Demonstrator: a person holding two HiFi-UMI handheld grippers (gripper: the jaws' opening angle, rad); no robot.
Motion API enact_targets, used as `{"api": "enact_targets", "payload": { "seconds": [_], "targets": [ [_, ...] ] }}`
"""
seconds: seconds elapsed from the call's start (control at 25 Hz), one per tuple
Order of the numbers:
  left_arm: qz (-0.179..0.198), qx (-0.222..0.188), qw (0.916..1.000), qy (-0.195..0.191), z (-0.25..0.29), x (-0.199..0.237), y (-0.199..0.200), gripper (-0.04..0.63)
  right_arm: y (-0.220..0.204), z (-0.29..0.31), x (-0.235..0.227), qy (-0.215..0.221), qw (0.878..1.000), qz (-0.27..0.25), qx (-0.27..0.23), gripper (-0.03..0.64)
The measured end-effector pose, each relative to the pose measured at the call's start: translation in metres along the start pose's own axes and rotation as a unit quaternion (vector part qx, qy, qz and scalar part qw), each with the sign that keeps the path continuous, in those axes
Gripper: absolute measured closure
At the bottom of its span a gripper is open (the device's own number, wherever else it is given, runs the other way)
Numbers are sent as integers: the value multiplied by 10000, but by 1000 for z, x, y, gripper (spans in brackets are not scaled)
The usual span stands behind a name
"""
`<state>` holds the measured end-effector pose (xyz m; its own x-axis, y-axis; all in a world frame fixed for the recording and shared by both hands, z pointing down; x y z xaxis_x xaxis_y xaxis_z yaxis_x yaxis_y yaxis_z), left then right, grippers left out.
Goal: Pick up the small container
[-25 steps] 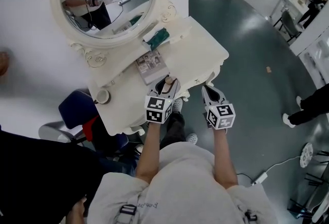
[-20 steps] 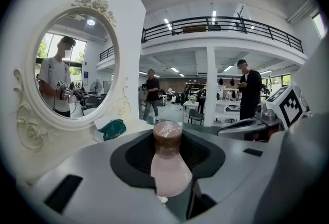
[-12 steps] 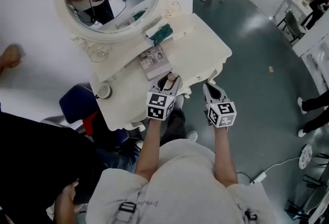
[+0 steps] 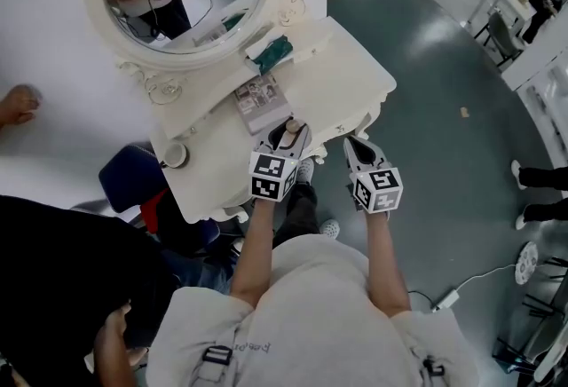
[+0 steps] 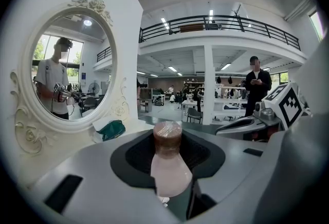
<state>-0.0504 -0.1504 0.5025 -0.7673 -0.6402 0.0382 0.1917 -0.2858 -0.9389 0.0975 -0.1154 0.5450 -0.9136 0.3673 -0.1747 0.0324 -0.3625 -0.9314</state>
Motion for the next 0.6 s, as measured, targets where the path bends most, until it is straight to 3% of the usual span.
{"api": "enact_targets", "payload": {
  "seconds": [0.6],
  "targets": [
    [-25, -37, 10000, -36, 6, -5, 1, 442, 0, 1, -1, -10, 10000, 19, -14, 601]
  ]
}}
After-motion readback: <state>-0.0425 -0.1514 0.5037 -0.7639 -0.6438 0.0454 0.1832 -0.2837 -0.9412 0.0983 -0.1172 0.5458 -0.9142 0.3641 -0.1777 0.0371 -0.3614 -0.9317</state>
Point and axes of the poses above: the fingertips, and each gripper's own axes: z forward along the fingers, x to its left, y out of its top, the point moved 3 cm from there along -z, backward along the fingers, and after that the axes turned 4 degrees about -y, right-handed, at the moved point
